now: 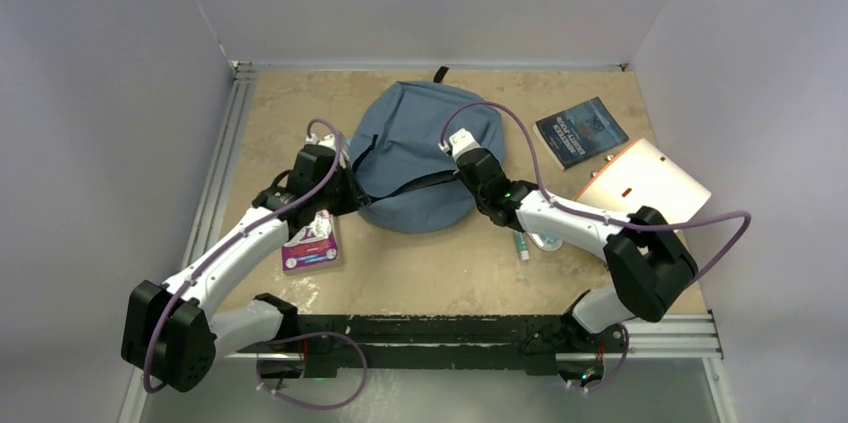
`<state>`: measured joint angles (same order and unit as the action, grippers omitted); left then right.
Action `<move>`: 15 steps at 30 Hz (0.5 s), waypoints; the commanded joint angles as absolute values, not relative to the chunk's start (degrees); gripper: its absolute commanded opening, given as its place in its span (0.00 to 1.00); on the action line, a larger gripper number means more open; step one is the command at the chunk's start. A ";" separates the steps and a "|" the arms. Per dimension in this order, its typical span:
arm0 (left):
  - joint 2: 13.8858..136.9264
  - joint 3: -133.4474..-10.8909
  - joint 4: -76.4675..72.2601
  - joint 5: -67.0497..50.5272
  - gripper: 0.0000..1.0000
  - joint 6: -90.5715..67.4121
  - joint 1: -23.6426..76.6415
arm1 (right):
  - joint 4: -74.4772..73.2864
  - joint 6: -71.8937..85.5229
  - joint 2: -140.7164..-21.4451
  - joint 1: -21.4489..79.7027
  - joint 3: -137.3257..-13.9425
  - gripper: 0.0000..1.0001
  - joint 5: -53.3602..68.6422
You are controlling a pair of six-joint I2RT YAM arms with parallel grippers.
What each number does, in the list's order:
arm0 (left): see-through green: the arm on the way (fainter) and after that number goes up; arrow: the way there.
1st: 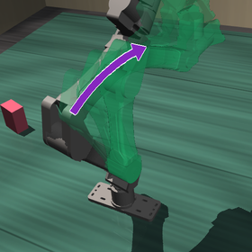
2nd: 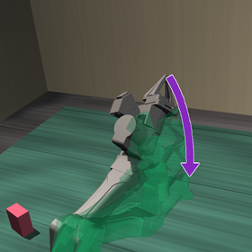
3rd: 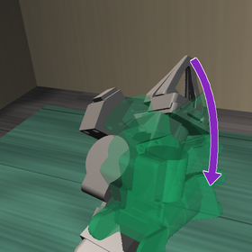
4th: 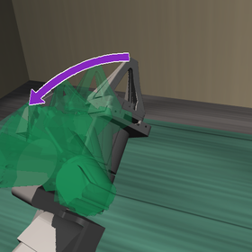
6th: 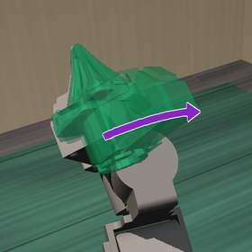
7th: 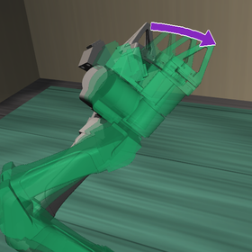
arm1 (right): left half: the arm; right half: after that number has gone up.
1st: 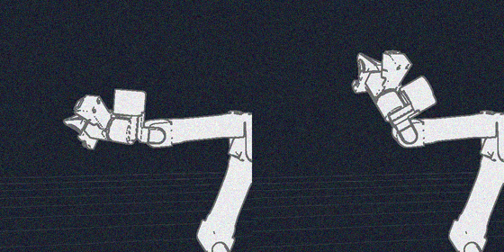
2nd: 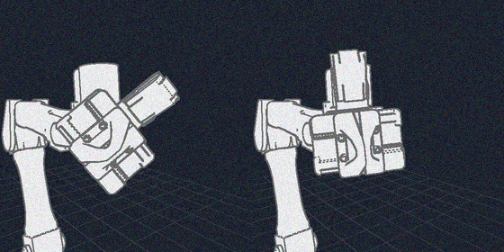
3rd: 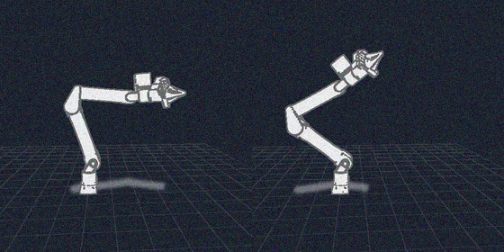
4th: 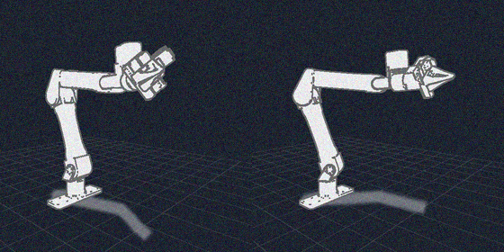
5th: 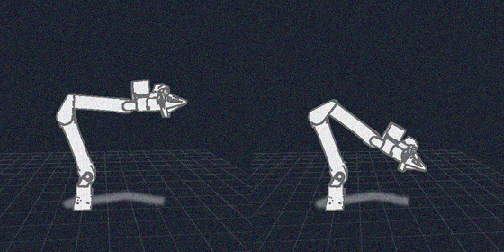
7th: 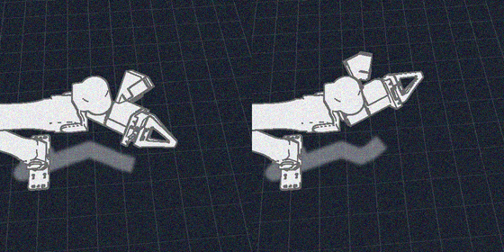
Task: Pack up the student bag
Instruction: Unzip the student bag at the center of the board.
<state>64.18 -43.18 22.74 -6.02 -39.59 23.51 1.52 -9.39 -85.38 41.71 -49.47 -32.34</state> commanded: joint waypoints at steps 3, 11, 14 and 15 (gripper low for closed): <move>62.68 -42.42 21.67 -3.54 0.00 -39.64 23.38 | -1.22 -5.36 -87.71 39.86 -50.60 0.17 -41.34; 62.25 -41.11 20.79 -5.03 0.00 -39.29 23.55 | -1.07 0.34 -85.72 39.64 -52.35 0.24 -41.97; 62.18 -40.50 20.22 -5.63 0.00 -39.29 23.89 | -4.04 10.69 -82.67 39.57 -54.91 0.41 -39.87; 62.10 -40.21 20.05 -5.89 0.00 -39.29 24.03 | -5.90 15.08 -81.83 39.55 -55.87 0.44 -38.83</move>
<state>63.48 -41.28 22.22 -4.60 -39.75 23.66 -2.42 0.60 -87.11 39.68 -50.02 -39.51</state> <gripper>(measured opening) 0.009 0.371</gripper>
